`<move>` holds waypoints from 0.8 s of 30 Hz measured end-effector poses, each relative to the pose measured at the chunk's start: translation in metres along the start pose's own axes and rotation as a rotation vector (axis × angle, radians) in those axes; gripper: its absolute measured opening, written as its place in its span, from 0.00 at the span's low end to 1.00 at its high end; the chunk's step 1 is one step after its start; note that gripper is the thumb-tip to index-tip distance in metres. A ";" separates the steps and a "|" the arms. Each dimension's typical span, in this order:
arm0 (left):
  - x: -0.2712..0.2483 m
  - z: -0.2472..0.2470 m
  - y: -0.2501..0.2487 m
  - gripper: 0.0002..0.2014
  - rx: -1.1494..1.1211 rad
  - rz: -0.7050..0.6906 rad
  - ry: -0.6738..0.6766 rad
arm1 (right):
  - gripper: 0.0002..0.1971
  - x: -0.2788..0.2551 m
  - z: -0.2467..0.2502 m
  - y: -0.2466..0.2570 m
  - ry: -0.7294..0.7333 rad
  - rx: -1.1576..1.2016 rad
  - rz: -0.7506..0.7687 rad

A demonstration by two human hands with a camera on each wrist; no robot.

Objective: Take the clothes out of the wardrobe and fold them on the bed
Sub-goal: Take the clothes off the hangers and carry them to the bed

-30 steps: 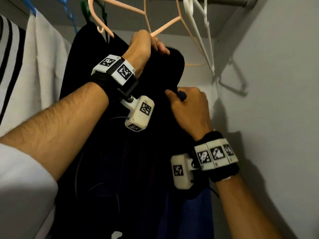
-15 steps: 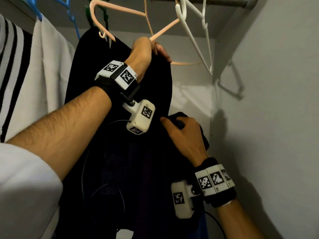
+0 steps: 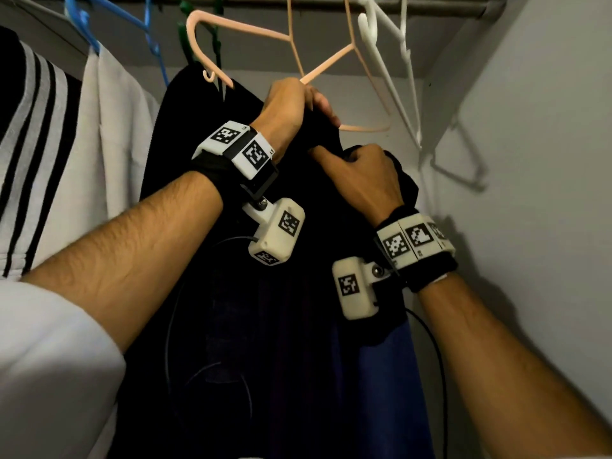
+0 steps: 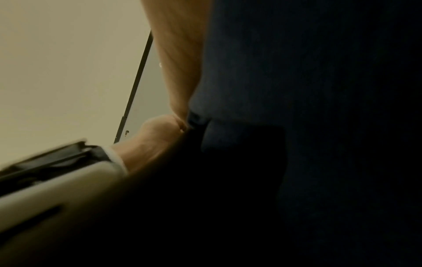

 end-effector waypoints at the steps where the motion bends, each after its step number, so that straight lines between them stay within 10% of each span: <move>1: 0.000 0.000 0.000 0.16 0.008 0.004 0.003 | 0.29 0.003 0.003 0.003 -0.019 -0.018 0.005; 24: 0.001 0.006 0.001 0.11 -0.176 0.003 0.024 | 0.26 -0.082 -0.037 -0.057 0.110 0.034 0.188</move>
Point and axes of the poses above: each hand's wrist, its own x-axis towards the middle knuckle, its own z-axis out of the back of the hand, y = z × x, the point moved 7 cm from there along x, towards the middle knuckle, and after that the axes turned 9 degrees about y, right-handed, at the moved point
